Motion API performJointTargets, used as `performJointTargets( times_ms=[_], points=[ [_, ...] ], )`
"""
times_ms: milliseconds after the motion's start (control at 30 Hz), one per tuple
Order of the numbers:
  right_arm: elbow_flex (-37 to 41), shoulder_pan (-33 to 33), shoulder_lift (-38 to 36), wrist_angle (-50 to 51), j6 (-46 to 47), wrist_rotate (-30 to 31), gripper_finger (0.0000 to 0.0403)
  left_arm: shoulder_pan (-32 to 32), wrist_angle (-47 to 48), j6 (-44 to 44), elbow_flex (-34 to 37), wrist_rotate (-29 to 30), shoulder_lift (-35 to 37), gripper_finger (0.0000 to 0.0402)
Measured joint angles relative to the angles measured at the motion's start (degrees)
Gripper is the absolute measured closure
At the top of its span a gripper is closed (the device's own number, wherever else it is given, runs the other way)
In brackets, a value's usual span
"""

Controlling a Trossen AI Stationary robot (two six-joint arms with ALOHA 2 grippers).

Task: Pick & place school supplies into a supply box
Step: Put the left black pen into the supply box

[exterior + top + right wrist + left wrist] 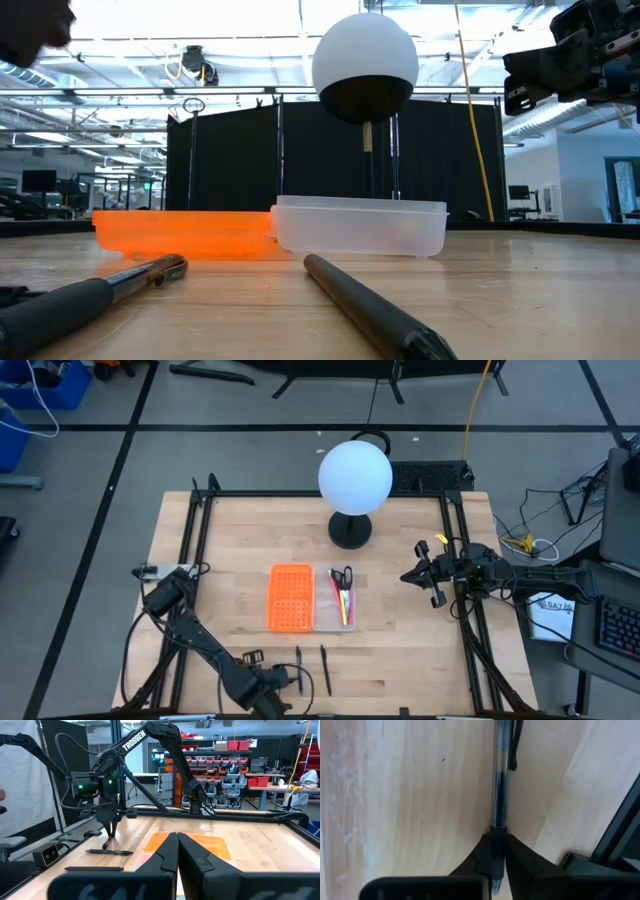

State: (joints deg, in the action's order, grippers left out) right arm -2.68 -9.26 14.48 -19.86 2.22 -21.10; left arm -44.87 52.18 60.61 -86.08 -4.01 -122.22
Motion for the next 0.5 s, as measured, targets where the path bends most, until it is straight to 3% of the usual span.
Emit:
performJointTargets(
  times_ms=[300,500],
  points=[
    [0.0,0.0,0.4,0.0,-0.1,0.0,0.0403,1.7,1.3,7.4,0.6,-0.3,6.3,0.0369],
    [0.0,0.0,0.4,0.1,-0.3,0.0,0.0403,4.5,0.0,16.5,0.4,17.7,17.9,0.0369]
  ],
)
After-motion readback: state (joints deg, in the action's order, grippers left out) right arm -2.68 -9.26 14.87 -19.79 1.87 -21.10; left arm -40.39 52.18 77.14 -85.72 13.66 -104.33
